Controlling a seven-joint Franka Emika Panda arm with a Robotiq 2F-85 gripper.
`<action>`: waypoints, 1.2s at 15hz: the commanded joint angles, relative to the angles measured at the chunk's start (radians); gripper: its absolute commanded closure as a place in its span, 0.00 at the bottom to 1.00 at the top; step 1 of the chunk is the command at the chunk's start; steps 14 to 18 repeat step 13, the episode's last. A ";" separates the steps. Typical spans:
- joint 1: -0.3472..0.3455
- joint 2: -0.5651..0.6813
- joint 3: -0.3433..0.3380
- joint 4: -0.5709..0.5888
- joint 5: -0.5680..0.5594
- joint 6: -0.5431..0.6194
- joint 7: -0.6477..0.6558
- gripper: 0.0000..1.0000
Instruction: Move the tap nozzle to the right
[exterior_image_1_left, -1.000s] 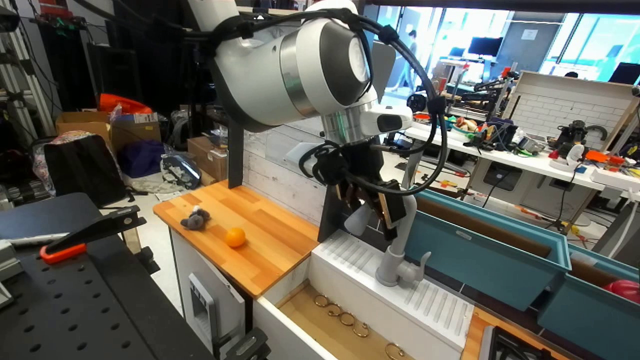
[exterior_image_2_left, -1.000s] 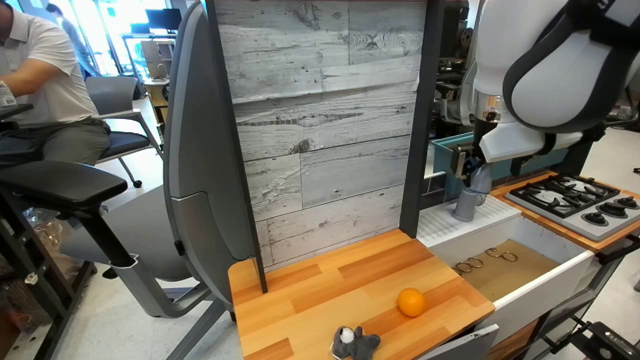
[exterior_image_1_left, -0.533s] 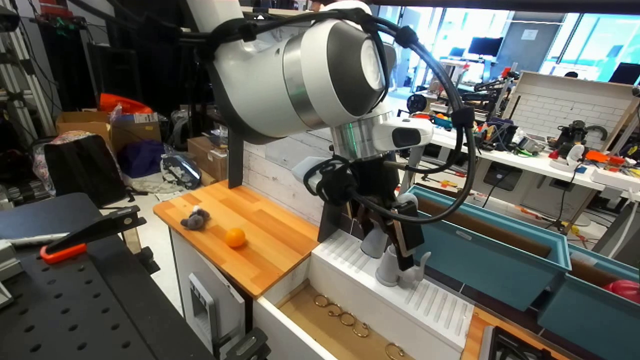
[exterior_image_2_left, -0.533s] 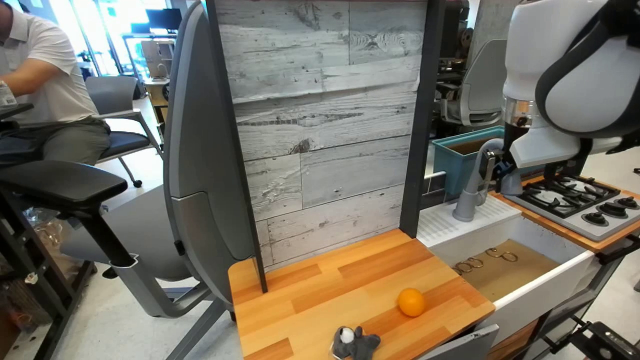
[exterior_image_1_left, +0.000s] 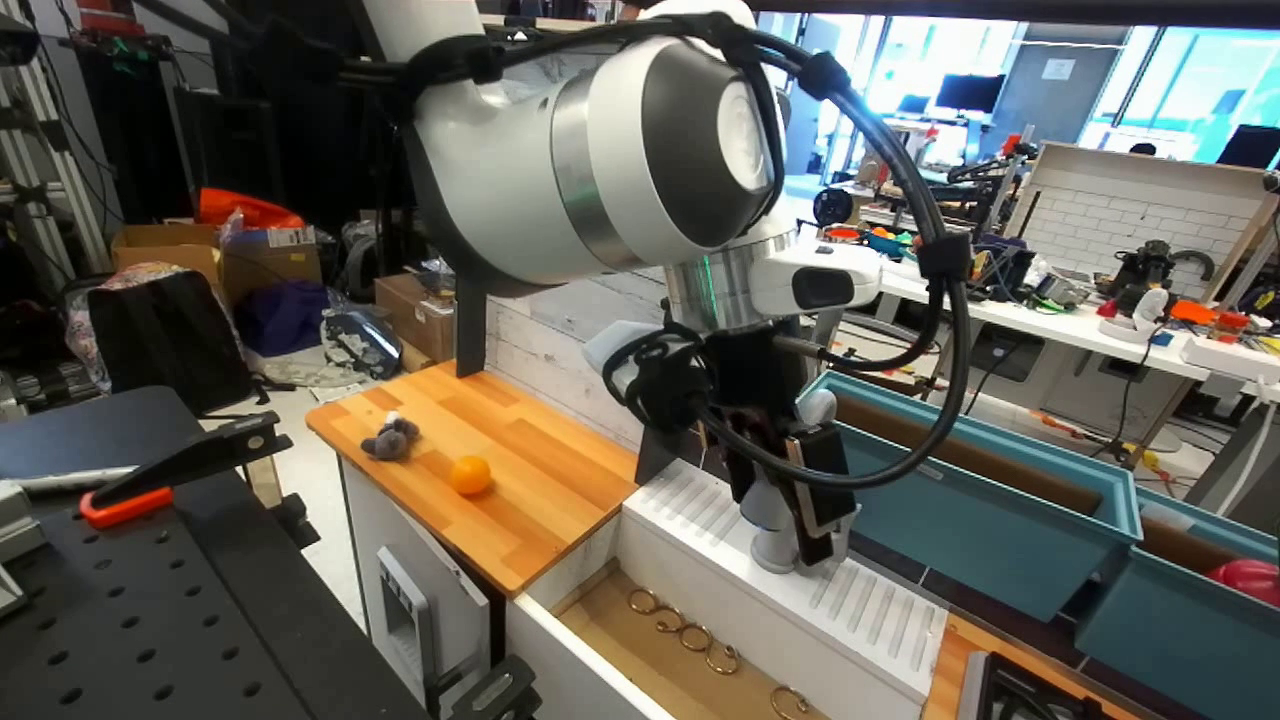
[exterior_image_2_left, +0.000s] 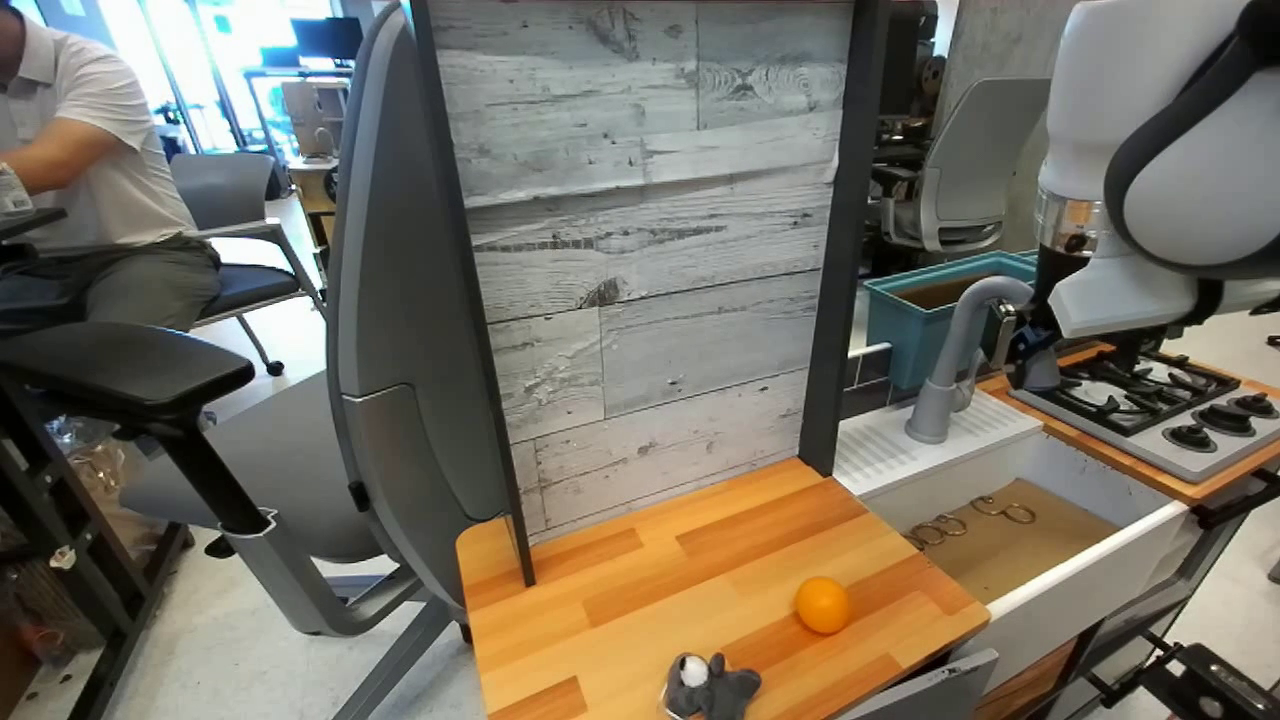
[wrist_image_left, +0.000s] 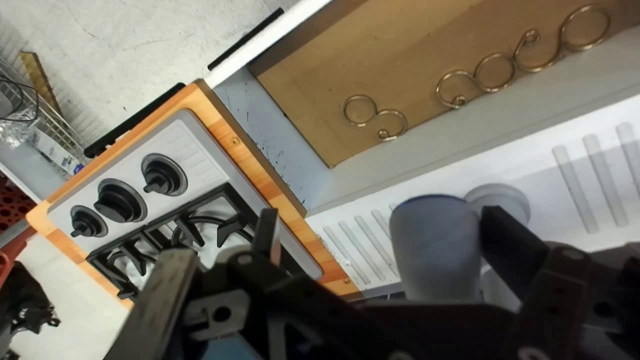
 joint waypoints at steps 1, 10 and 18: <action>-0.036 -0.186 0.084 -0.133 0.008 -0.141 -0.157 0.00; -0.115 -0.506 0.324 -0.226 -0.038 -0.700 -0.398 0.00; -0.150 -0.491 0.366 -0.217 -0.041 -0.677 -0.356 0.00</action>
